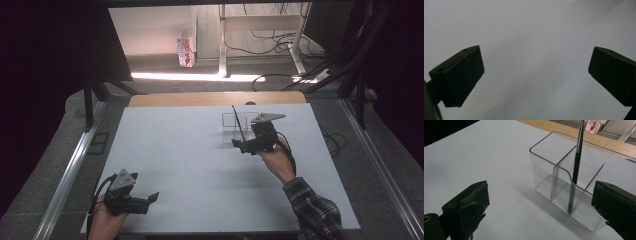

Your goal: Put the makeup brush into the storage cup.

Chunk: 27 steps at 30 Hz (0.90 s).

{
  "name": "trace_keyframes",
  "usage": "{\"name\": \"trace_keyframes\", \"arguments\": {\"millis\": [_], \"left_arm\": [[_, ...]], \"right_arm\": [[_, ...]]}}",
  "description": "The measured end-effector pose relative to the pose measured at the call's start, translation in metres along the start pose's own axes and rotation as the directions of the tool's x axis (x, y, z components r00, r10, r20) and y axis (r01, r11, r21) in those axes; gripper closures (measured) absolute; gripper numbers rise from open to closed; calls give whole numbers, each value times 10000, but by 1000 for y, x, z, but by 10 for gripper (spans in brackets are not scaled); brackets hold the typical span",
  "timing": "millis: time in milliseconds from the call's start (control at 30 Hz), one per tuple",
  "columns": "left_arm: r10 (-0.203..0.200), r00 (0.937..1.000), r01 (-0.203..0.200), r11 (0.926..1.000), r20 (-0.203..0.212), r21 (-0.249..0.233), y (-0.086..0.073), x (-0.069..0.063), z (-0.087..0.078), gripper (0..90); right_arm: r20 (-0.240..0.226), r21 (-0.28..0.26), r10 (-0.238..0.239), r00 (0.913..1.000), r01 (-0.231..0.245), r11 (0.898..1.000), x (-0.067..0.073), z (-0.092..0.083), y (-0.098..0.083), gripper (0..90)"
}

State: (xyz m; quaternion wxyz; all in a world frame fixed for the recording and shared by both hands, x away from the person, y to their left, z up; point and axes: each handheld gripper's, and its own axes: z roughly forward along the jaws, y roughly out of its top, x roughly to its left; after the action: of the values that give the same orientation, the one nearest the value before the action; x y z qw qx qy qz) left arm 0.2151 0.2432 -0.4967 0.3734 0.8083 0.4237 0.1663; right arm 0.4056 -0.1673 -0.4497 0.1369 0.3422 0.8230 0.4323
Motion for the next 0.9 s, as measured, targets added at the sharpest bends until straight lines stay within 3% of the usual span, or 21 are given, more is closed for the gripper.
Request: {"name": "trace_keyframes", "arguments": {"millis": [533, 900], "left_arm": [[-262, 9995, 263, 9996, 152, -90, 0, 1, -1, 0], [-324, 9994, 327, 9994, 146, -141, 0, 1, -1, 0]], "right_arm": [[56, 241, -289, 9996, 288, 9993, 10, -8, -5, 11], [48, 270, -172, 9998, 171, 9995, 14, -18, -11, 12]]}}
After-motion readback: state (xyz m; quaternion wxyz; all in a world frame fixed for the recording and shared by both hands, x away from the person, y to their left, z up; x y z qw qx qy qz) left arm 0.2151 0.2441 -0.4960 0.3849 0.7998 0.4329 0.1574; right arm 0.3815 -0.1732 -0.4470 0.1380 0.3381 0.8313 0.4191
